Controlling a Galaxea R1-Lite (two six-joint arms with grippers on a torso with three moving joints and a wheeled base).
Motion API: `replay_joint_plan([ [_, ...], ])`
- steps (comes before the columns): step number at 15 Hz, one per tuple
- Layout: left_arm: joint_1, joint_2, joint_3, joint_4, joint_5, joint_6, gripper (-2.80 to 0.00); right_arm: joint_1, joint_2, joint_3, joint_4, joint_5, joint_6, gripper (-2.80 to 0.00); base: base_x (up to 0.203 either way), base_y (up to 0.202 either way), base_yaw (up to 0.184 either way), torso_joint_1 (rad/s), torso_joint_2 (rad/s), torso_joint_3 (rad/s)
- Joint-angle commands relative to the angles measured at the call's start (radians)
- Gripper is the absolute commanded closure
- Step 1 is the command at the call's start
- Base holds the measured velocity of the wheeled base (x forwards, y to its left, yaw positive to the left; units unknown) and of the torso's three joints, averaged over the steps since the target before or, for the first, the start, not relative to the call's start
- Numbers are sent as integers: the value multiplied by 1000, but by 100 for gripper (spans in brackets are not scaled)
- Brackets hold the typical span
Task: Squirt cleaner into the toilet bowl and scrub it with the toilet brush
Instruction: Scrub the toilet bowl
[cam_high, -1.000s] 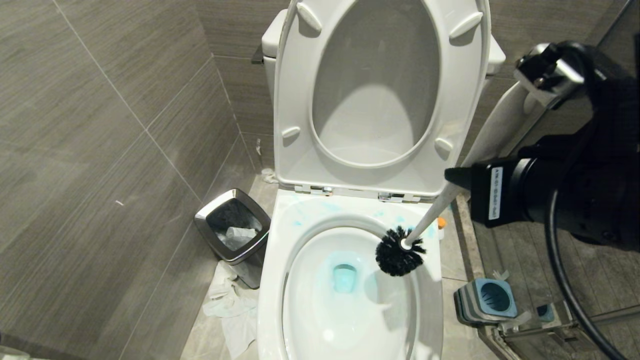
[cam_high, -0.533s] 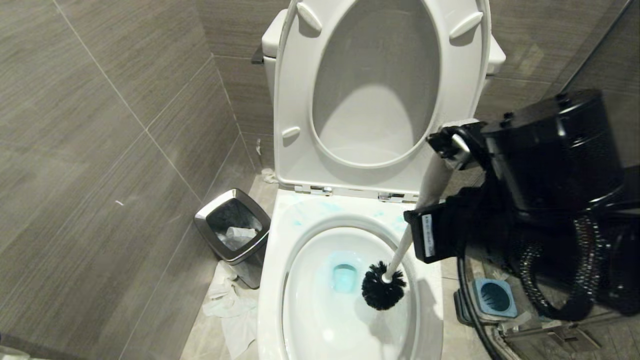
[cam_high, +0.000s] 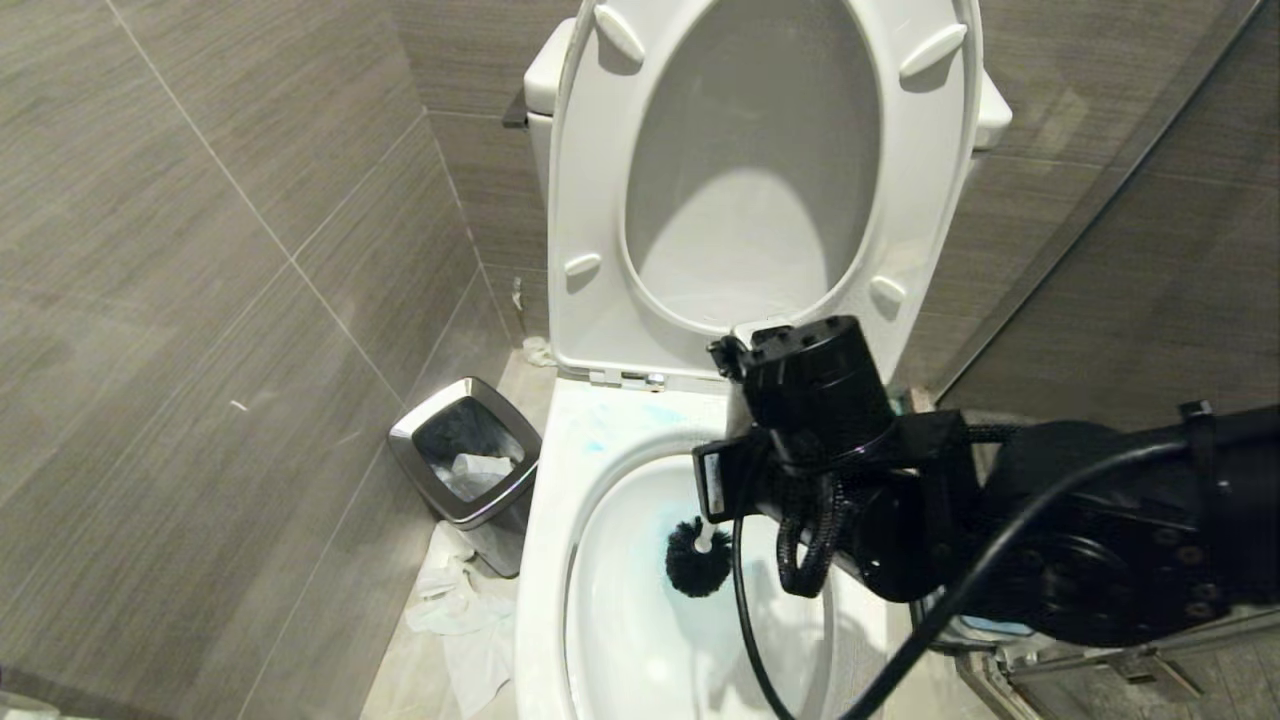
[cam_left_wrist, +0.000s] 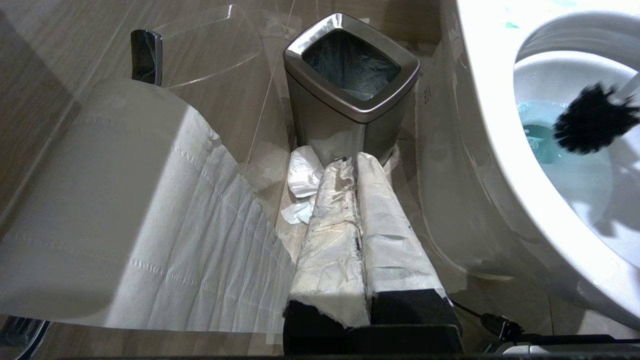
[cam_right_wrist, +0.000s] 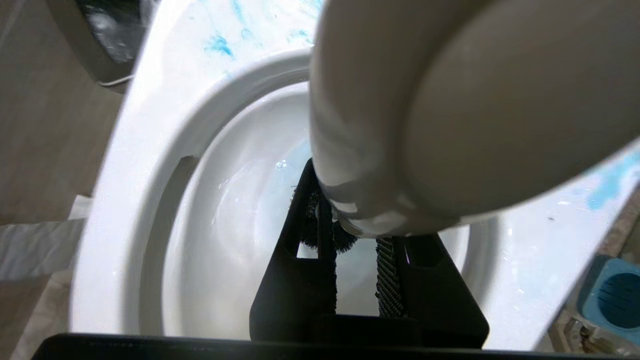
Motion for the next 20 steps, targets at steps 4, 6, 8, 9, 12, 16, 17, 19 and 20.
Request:
replay_joint_plan([
  [4,0,1,2,0,0,0,0,-72,200,21,-140,-4,-7,0,0,0,0,0,0,0],
  [6,0,1,2,0,0,0,0,-79,204,17,-164,-7,-6,0,0,0,0,0,0,0],
  [8,0,1,2,0,0,0,0,-77,126,-5,-148,-5,-10,0,0,0,0,0,0,0],
  [9,0,1,2,0,0,0,0,-77,75,-17,-119,-3,-12,0,0,0,0,0,0,0],
  [12,1,1,2,0,0,0,0,-77,-39,-52,13,11,-14,0,0,0,0,0,0,0],
  [16,0,1,2,0,0,0,0,-75,87,-59,0,12,-4,0,0,0,0,0,0,0],
  [17,0,1,2,0,0,0,0,-76,131,-70,-14,11,-2,0,0,0,0,0,0,0],
  [19,2,1,2,0,0,0,0,-76,226,-103,-50,8,-1,0,0,0,0,0,0,0],
  [20,2,1,2,0,0,0,0,-77,259,-121,-62,6,-1,0,0,0,0,0,0,0],
])
